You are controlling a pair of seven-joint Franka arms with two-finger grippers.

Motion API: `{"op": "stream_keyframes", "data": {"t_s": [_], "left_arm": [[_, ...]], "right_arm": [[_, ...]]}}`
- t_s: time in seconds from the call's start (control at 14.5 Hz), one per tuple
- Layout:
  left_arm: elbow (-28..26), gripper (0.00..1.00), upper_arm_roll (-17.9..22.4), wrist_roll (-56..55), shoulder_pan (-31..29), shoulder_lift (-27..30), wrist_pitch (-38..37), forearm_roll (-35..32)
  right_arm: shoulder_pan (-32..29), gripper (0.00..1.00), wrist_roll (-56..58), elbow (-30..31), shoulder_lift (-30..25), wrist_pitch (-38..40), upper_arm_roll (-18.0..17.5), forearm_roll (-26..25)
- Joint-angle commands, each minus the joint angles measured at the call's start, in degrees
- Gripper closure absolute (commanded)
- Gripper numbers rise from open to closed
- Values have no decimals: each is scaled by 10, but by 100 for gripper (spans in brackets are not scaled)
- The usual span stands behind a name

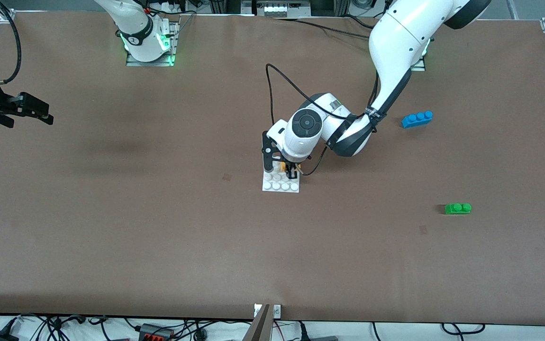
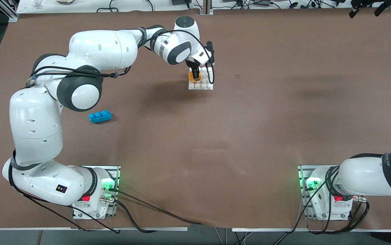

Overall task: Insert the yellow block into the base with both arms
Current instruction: 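Lower the yellow block onto the base studs with the left gripper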

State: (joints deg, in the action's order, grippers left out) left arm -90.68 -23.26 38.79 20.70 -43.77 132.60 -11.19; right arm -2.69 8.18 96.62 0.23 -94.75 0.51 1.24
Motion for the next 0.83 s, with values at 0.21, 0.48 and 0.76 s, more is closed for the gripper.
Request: {"op": "stream_keyframes", "data": {"t_s": [0.21,0.48,0.76], "left_arm": [[25,97,9,-8,16,-16,-8,-23],[54,97,9,-6,20,-33,-8,-24],[72,98,20,-6,36,-40,-9,-24]], "right_arm": [[6,0,4,-7,0,10,1,2],[8,0,4,-7,0,10,1,2],[8,0,4,-7,0,10,1,2]]}}
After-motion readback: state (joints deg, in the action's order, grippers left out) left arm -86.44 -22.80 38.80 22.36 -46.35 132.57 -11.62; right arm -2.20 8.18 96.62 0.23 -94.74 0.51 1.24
